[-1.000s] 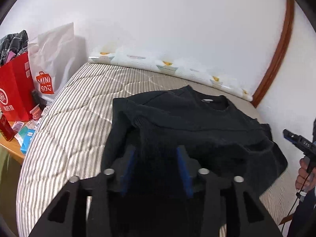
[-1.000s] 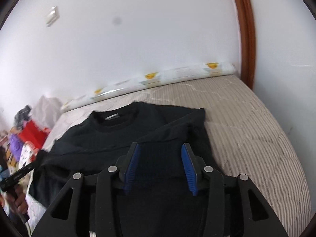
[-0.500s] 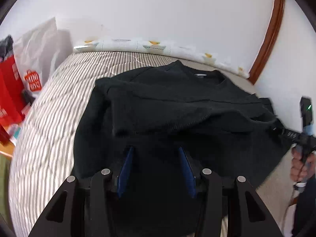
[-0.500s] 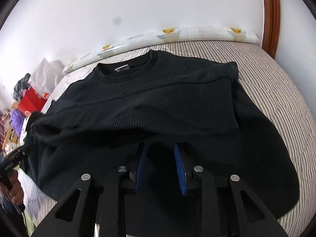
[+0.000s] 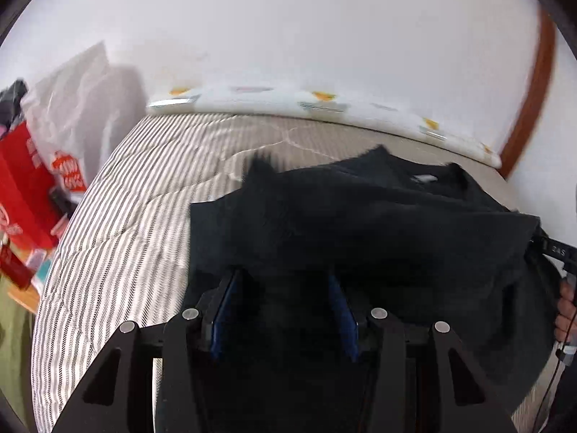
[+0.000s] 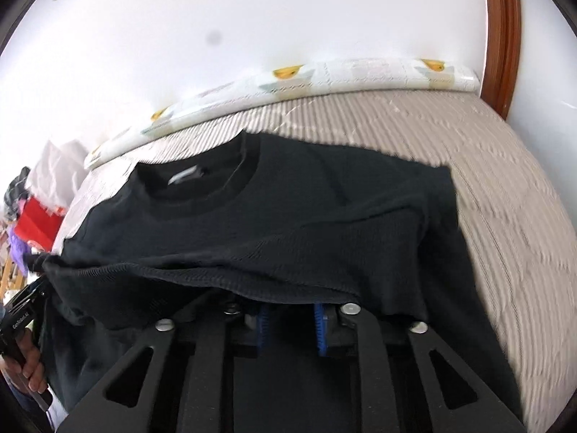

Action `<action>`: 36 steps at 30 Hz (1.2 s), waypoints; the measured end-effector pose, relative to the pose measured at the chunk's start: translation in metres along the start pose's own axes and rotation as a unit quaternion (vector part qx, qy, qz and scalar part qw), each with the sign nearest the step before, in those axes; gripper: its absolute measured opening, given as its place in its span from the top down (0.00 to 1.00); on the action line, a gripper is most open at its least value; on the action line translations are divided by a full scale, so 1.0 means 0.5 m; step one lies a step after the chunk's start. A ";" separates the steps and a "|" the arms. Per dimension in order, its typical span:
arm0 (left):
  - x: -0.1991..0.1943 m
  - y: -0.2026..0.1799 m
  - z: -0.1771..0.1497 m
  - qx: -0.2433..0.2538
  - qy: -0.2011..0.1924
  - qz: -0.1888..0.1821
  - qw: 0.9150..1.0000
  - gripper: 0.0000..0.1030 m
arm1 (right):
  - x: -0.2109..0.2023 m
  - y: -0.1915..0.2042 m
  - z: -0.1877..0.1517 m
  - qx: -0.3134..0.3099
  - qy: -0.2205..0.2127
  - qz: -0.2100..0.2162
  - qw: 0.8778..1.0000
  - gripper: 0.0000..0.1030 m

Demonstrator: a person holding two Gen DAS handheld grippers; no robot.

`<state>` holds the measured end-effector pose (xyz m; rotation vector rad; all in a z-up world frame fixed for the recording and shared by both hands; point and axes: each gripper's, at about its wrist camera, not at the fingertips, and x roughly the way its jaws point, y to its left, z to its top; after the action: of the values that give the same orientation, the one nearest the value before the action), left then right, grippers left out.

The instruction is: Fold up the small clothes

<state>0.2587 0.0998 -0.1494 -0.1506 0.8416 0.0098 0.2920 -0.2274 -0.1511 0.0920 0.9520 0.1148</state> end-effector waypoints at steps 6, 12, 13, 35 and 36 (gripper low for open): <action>-0.002 0.038 0.020 -0.019 -0.005 0.010 1.000 0.56 | -0.024 -0.009 0.054 -0.027 -0.039 -0.060 0.997 0.84; 0.010 0.051 0.039 -0.008 0.000 0.017 1.000 0.56 | -0.038 -0.059 0.077 -0.023 -0.051 -0.052 0.997 0.55; 0.013 0.052 0.043 -0.004 0.001 0.017 1.000 0.56 | -0.029 -0.066 0.077 -0.023 -0.043 -0.051 0.998 0.52; 0.016 0.070 0.077 -0.036 -0.035 0.012 0.999 0.92 | -0.009 -0.140 0.112 0.017 -0.073 -0.012 0.997 0.91; 0.030 0.070 0.077 -0.039 -0.024 0.014 0.999 0.92 | 0.014 -0.147 0.109 0.019 -0.051 -0.019 0.998 0.91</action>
<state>0.2950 0.1392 -0.1396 -0.2103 0.7956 0.0724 0.3445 -0.3008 -0.1347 0.1137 0.8541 0.0565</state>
